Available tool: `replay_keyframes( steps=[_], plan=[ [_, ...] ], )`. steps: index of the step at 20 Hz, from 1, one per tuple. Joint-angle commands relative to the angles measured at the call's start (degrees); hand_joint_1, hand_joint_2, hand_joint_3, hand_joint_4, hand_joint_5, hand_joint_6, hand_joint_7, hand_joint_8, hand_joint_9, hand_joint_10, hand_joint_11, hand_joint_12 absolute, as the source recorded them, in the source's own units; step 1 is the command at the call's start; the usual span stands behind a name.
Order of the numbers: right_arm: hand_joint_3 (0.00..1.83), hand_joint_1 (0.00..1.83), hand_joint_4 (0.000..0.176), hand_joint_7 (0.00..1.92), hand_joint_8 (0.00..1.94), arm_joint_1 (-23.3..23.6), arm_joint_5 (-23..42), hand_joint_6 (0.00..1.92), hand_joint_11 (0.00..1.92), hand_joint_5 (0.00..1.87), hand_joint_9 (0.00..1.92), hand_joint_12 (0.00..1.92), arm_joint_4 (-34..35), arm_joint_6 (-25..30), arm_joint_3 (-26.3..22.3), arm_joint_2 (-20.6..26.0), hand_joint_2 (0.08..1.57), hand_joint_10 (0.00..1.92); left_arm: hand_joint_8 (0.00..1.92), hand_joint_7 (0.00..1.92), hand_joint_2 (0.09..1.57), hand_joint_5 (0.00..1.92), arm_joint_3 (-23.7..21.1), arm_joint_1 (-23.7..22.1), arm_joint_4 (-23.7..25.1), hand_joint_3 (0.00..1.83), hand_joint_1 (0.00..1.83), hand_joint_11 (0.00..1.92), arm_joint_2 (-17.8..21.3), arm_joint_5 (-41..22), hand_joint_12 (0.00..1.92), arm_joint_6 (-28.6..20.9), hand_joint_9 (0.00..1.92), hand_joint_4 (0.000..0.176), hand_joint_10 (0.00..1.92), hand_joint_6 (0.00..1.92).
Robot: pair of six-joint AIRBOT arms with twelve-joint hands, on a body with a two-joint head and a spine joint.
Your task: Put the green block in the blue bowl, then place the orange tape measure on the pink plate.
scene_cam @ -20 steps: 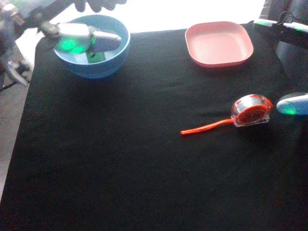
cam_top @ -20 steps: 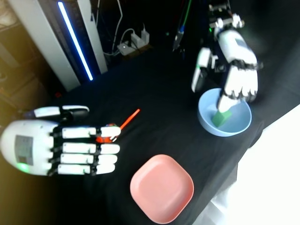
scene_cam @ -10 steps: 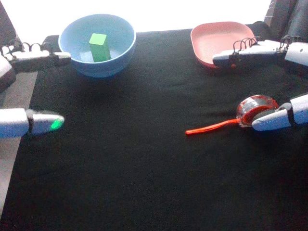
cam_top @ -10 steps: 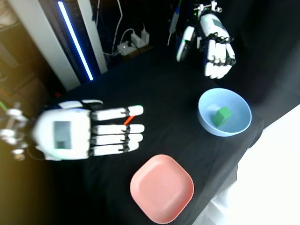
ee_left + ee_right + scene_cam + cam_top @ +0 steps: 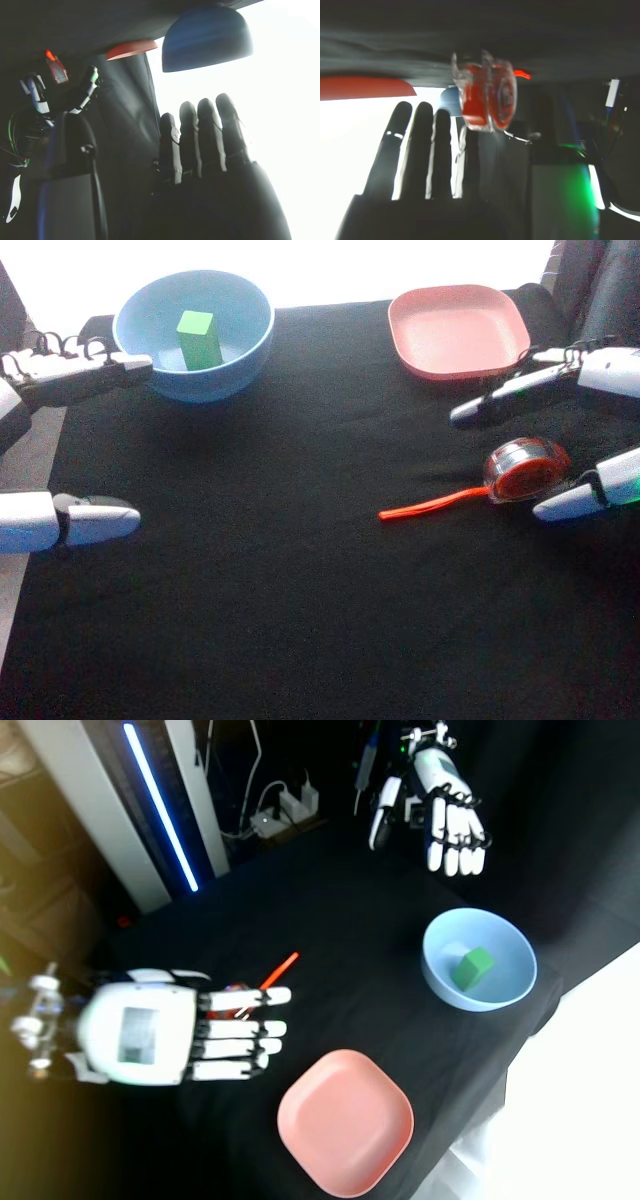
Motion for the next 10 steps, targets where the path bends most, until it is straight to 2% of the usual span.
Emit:
replay_keyframes(
  steps=[1, 2, 3, 4, 5, 6, 8, 9, 10],
  plan=[
    [0.00, 1.18, 0.011, 0.81, 0.06, 0.89, 4.83, 0.02, 0.20, 0.73, 0.73, 1.23, 2.98, 0.52, 0.56, -0.44, 0.92, 0.08, 0.00, 0.31, 0.91, 0.35, -0.15, 0.00, -1.06, 0.00, 0.87, 0.00, -0.21, -7.44, 0.70, -0.43, 0.19, 0.074, 0.00, 0.00],
    [0.00, 1.16, 0.000, 0.97, 0.17, 0.91, 4.77, 0.02, 0.41, 0.89, 0.82, 1.33, 3.16, 0.52, 0.88, -0.90, 1.00, 0.48, 0.00, 0.32, 0.90, 0.34, -0.21, 0.48, -1.36, 0.00, 0.89, 0.00, -0.33, -7.57, 0.93, -0.75, 0.27, 0.073, 0.02, 0.00],
    [0.00, 1.23, 0.000, 1.01, 0.92, 0.94, 4.63, 0.66, 0.51, 0.95, 0.77, 1.42, 3.29, 0.52, 1.35, -1.43, 1.09, 0.86, 0.00, 0.33, 0.90, 0.34, -0.21, 0.71, -1.44, 0.00, 0.86, 0.00, -0.36, -7.65, 0.99, -1.12, 0.30, 0.073, 0.02, 0.00],
    [0.00, 1.22, 0.000, 0.96, 1.16, 0.96, 4.54, 0.91, 0.60, 0.91, 0.80, 1.56, 3.33, 0.53, 1.53, -1.57, 1.13, 1.13, 0.00, 0.34, 0.89, 0.34, -0.21, 0.84, -1.44, 0.00, 0.82, 0.00, -0.37, -7.75, 1.04, -1.30, 0.32, 0.064, 0.03, 0.00],
    [0.00, 1.21, 0.000, 0.90, 1.29, 0.99, 4.44, 0.96, 0.65, 0.92, 0.78, 1.73, 3.35, 0.53, 1.65, -1.58, 1.15, 1.37, 0.00, 0.34, 0.89, 0.34, -0.22, 0.90, -1.44, 0.00, 0.80, 0.00, -0.38, -7.80, 1.05, -1.39, 0.33, 0.065, 0.02, 0.00],
    [0.00, 1.22, 0.000, 0.88, 1.30, 1.02, 4.41, 0.93, 0.75, 0.97, 0.82, 1.73, 3.47, 0.54, 1.85, -1.57, 1.15, 1.43, 0.00, 0.34, 0.89, 0.33, -0.23, 0.93, -1.44, 0.00, 0.80, 0.00, -0.40, -7.80, 1.08, -1.39, 0.34, 0.058, 0.02, 0.00],
    [0.00, 1.22, 0.000, 0.89, 1.25, 1.38, 4.63, 0.96, 0.80, 0.98, 0.84, 1.68, 4.41, 0.58, 1.96, -1.27, 1.14, 1.40, 0.00, 0.35, 0.89, 0.33, -0.24, 1.27, -1.61, 0.00, 0.84, 0.00, -0.54, -7.79, 1.06, -1.49, 0.34, 0.062, 0.02, 0.00],
    [0.00, 1.23, 0.011, 1.04, 0.96, 1.93, 5.51, 1.07, 0.86, 0.94, 0.95, 1.51, 4.94, 0.58, 1.83, -1.16, 1.11, 1.18, 0.00, 0.35, 0.90, 0.32, -0.25, 1.54, -1.79, 0.00, 0.85, 0.00, -0.62, -7.86, 1.02, -1.63, 0.33, 0.044, 0.01, 0.00],
    [0.00, 1.24, 0.021, 1.11, 0.86, 3.01, 6.46, 0.93, 0.86, 1.03, 0.99, 1.49, 5.07, 0.58, 1.35, -0.74, 1.08, 1.14, 0.01, 0.37, 0.89, 0.32, -0.31, 1.93, -1.95, 0.00, 0.80, 0.00, -0.64, -8.08, 1.02, -1.80, 0.34, 0.062, 0.01, 0.00]
  ],
)
